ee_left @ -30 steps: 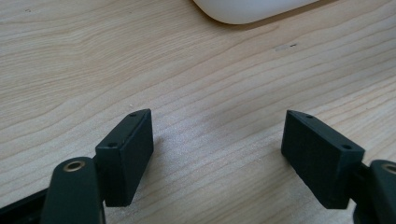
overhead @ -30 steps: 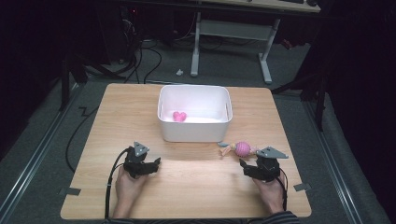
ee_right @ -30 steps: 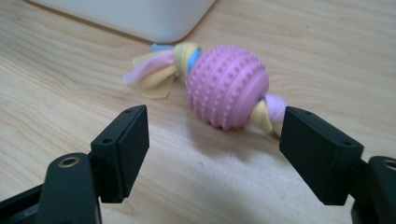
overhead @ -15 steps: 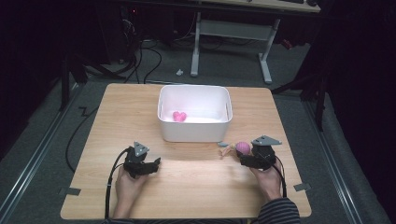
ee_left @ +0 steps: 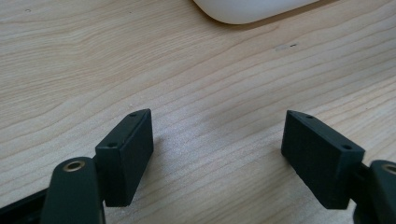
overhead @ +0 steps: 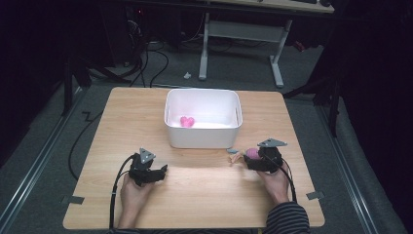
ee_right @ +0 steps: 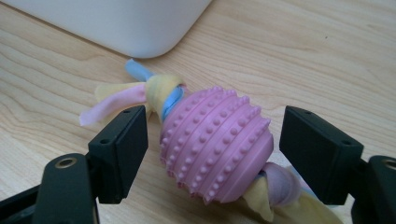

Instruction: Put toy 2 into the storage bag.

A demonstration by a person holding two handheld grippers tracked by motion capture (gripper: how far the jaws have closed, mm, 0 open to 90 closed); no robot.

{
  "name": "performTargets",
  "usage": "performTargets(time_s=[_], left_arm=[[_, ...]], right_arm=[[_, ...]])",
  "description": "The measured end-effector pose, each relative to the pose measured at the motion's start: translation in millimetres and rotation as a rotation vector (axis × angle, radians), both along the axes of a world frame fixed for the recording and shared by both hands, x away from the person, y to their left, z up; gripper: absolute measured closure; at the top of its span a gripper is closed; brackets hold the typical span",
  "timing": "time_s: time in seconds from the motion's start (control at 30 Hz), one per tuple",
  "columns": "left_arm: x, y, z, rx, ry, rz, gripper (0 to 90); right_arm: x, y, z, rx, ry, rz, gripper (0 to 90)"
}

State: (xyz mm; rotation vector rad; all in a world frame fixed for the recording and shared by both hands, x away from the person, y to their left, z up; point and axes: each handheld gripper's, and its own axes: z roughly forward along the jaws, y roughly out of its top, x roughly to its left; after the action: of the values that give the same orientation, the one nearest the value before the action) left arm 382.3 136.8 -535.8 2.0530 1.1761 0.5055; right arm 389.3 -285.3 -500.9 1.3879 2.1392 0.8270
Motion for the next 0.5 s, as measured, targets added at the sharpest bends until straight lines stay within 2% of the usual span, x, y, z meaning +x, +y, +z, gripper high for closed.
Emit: performTargets(time_s=[0.27,0.5], left_arm=[[0.0,0.0,0.0,-0.001,0.000,0.000,25.1],[0.0,0.1,-0.1,-0.002,0.000,-0.001,25.1]], right_arm=[[4.2,-2.7,-4.1,0.007,0.017,-0.007,26.2],[5.1,-2.3,-6.0,0.014,0.026,0.012,32.0]])
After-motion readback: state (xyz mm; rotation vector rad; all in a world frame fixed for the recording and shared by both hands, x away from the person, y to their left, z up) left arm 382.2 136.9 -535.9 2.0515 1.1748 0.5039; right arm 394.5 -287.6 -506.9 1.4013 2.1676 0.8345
